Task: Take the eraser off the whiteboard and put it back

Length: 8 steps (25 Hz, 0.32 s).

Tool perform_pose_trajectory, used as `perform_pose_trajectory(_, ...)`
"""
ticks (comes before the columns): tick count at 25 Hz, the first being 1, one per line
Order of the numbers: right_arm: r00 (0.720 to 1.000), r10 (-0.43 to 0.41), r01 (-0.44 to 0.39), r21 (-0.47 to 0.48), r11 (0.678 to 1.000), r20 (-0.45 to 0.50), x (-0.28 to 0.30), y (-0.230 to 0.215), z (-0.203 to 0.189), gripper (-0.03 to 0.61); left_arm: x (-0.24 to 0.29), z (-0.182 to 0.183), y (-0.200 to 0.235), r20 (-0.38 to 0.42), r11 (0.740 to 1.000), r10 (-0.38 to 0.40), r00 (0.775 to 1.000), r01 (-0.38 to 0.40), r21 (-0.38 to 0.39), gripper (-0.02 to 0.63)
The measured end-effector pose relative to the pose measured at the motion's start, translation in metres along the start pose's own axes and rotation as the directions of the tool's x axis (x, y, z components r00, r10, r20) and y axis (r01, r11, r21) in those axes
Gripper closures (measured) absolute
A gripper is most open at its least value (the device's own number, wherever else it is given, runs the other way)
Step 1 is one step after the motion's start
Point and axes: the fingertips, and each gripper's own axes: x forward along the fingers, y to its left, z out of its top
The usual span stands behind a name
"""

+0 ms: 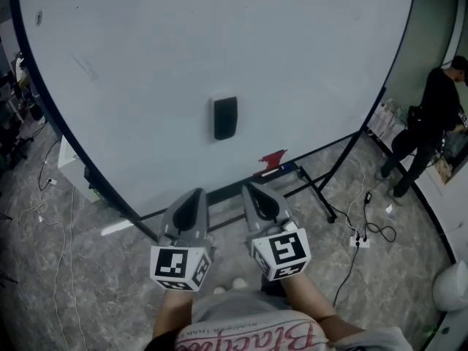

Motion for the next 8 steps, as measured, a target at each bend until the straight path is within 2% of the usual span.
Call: perform_pose_trajectory(8,1.000,0.000,0.000,0.008,1.000,0.004,0.0032,0.0008,-0.0035,0.578,0.0036,-0.0042,0.0009,-0.003,1.000,-0.010,1.000,0.010,-0.009,0.614)
